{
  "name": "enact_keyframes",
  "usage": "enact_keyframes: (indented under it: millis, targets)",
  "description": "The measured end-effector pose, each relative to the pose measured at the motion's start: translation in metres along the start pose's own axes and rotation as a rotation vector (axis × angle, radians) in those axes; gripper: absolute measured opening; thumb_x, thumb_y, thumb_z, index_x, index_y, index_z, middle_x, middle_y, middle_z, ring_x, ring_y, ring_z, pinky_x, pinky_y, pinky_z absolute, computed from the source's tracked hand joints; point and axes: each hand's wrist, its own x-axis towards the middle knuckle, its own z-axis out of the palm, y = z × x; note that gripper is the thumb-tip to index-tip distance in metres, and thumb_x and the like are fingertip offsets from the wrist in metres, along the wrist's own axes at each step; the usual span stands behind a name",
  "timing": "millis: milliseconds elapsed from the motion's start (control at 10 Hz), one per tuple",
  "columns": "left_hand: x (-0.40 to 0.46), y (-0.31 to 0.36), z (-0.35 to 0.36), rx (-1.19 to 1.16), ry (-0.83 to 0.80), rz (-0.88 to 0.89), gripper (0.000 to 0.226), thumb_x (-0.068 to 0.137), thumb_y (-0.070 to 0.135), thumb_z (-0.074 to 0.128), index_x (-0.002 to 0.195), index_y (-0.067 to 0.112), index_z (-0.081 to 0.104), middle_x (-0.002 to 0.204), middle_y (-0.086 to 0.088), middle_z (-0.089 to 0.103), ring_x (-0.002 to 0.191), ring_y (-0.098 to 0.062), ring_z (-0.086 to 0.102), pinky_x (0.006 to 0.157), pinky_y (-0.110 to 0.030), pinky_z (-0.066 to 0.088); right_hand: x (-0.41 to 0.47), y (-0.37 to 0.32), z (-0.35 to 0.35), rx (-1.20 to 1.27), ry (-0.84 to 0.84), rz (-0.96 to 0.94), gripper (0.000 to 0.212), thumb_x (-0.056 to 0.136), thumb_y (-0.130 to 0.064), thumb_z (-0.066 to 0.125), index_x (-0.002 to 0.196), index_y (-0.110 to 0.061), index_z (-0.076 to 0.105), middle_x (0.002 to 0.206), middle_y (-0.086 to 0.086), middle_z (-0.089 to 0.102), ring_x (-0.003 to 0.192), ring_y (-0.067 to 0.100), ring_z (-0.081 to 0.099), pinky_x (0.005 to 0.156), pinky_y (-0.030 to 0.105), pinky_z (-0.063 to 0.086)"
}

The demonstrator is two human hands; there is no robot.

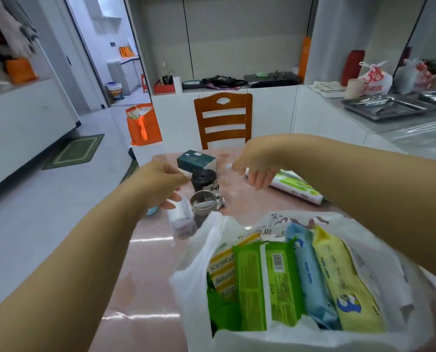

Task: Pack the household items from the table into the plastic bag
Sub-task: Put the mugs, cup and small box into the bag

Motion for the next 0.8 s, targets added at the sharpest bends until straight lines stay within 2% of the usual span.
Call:
enact_keyframes:
  millis: [100,200,300,400,500,600,700,800]
  targets:
    - [0.050,-0.022,0.023,0.042,0.008,-0.053,0.016,0.088,0.025,0.067,0.095,0.012,0.060,0.105,-0.011,0.064,0.091,-0.023,0.064,0.065,-0.029,0.055,0.051,-0.006,0.012,-0.032,-0.064,-0.029,0.050,0.095,-0.038,0.053,0.131,-0.004,0.049,0.109,0.017,0.067,0.086,0.027,0.069,0.087,0.040,0.057]
    - [0.102,-0.050,0.048,0.113,0.026,-0.108,0.047,0.086,0.025,0.068,0.126,0.006,0.055,0.122,-0.013,0.061,0.103,-0.028,0.061,0.088,-0.039,0.054,0.102,-0.005,0.028,-0.144,-0.061,-0.067,0.048,0.093,-0.040,0.054,0.129,-0.009,0.049,0.103,0.011,0.063,0.080,0.022,0.066,0.075,0.033,0.058]
    - [0.145,-0.079,0.065,0.207,0.085,-0.178,0.047,0.090,0.026,0.059,0.130,0.003,0.051,0.126,-0.016,0.059,0.106,-0.032,0.057,0.090,-0.037,0.047,0.142,-0.001,0.049,-0.227,-0.034,-0.115,0.024,0.093,-0.030,0.053,0.108,-0.011,0.055,0.085,0.007,0.056,0.070,0.020,0.054,0.057,0.023,0.045]
    - [0.177,-0.110,0.081,0.275,0.150,-0.342,0.046,0.096,0.027,0.047,0.133,0.000,0.044,0.132,-0.018,0.055,0.115,-0.036,0.053,0.096,-0.041,0.042,0.172,0.006,0.075,-0.209,-0.031,-0.139,0.027,0.096,-0.025,0.047,0.106,-0.004,0.060,0.093,0.011,0.062,0.077,0.025,0.053,0.060,0.026,0.042]
    - [0.196,-0.136,0.097,0.202,0.143,-0.436,0.062,0.092,0.040,0.055,0.135,-0.003,0.044,0.135,-0.020,0.052,0.119,-0.038,0.053,0.096,-0.040,0.044,0.186,0.011,0.092,-0.147,-0.094,-0.084,0.037,0.102,-0.021,0.038,0.128,-0.001,0.054,0.118,0.017,0.063,0.101,0.030,0.061,0.078,0.031,0.046]
    - [0.201,-0.151,0.107,0.048,0.176,-0.496,0.074,0.079,0.047,0.068,0.131,-0.002,0.047,0.130,-0.020,0.055,0.112,-0.039,0.057,0.094,-0.044,0.049,0.190,0.017,0.097,-0.157,-0.115,-0.038,0.034,0.100,-0.016,0.044,0.128,0.000,0.055,0.129,0.017,0.058,0.106,0.031,0.056,0.084,0.031,0.043]
    - [0.198,-0.153,0.110,-0.026,0.215,-0.499,0.081,0.073,0.049,0.074,0.130,-0.002,0.048,0.129,-0.020,0.056,0.112,-0.038,0.056,0.096,-0.045,0.048,0.189,0.027,0.090,-0.119,-0.128,-0.018,0.029,0.095,-0.012,0.052,0.119,0.000,0.061,0.096,0.012,0.062,0.079,0.023,0.052,0.060,0.026,0.045]
    - [0.191,-0.149,0.112,-0.095,0.213,-0.486,0.085,0.069,0.051,0.077,0.129,-0.003,0.050,0.128,-0.020,0.056,0.110,-0.038,0.057,0.093,-0.043,0.049,0.184,0.039,0.080,-0.167,-0.117,0.011,0.016,0.096,-0.010,0.050,0.092,0.001,0.062,0.068,0.006,0.053,0.052,0.018,0.050,0.043,0.023,0.040]
